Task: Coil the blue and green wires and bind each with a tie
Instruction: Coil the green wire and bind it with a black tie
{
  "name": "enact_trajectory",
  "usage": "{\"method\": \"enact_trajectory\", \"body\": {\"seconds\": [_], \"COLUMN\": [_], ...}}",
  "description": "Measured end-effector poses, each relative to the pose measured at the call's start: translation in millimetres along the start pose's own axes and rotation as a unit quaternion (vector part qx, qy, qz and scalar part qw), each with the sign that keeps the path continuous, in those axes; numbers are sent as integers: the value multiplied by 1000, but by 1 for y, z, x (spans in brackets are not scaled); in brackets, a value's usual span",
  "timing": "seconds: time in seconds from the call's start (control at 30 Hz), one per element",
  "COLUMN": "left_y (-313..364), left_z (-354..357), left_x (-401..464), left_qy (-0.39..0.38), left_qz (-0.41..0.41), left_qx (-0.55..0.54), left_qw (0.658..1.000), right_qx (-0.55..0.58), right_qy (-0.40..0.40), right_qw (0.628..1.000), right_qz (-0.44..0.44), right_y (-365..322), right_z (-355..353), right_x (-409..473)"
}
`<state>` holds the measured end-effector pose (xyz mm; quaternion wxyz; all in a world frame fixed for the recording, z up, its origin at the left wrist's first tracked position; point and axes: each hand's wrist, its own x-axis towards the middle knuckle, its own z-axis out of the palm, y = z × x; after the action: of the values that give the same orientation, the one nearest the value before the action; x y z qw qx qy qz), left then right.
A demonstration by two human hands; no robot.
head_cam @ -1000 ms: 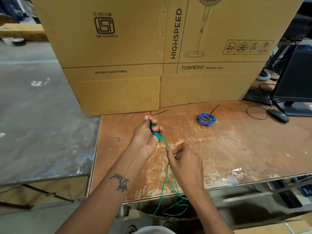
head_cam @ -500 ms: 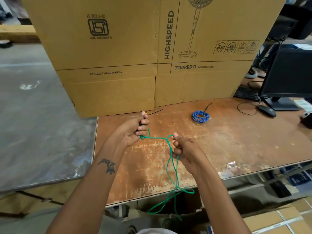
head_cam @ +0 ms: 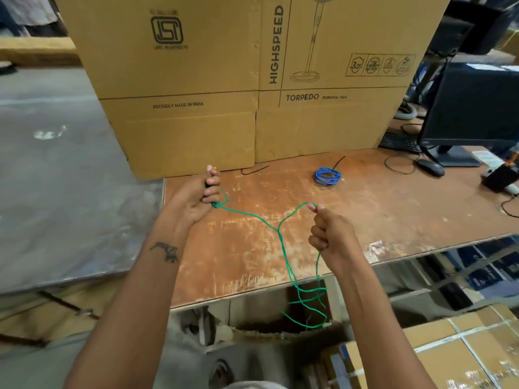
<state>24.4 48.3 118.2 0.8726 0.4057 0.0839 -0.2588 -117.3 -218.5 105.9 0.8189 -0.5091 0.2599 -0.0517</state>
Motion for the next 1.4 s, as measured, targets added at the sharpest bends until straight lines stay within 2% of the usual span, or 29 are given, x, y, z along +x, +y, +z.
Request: {"method": "enact_trajectory", "body": {"seconds": [0.1,0.23,0.3,0.37,0.43,0.5,0.6,0.7,0.83,0.93,1.03,1.13,1.2,1.23,1.33,1.37,1.4], "left_y": [-25,-29,-22,-14,-12,-19,-40,-48,-48,-34,-10,7,9,6,-14,-23,-32], "left_z": [34,75,100,124,145,162,184,187,181,177,167,160,159,160,162,163,165], "left_x": [-9,-25,-38,-51,-63,-74,-91,-95,-101,-114,-128,-142,-148,-149,-147,-145,-144], "left_qy": [-33,-68,-90,-116,-133,-138,-136,-130,-115,-112,-113,-114,-116,-118,-135,-141,-145], "left_qz": [4,19,29,36,41,39,39,39,50,66,85,95,98,95,75,65,53], "left_qx": [-60,-88,-76,-61,-43,-27,0,24,26,28,28,14,16,23,27,21,14], "left_qw": [998,994,993,991,989,989,990,991,992,991,990,989,988,988,988,988,988], "right_qx": [-24,-131,-235,-298,-306,-285,-183,-100,-223,-294,-288,-315,-376,-405,-434,-431,-401], "right_qy": [-57,-125,-152,-164,-196,-197,-206,-262,-302,-285,-264,-157,-97,-100,-210,-238,-265], "right_qw": [997,978,957,940,930,936,961,960,914,887,900,922,909,897,860,852,859], "right_qz": [39,103,71,-7,-55,-59,-21,-21,-152,-213,-194,-163,-151,-146,-167,-178,-178], "right_y": [9,17,32,57,81,92,83,63,49,50,58,78,86,85,68,59,50], "right_z": [9,-24,-50,-73,-88,-91,-78,-53,-40,-44,-61,-83,-91,-92,-84,-74,-62], "right_x": [-8,-32,-44,-47,-51,-56,-65,-73,-83,-81,-80,-69,-68,-71,-81,-85,-91]}}
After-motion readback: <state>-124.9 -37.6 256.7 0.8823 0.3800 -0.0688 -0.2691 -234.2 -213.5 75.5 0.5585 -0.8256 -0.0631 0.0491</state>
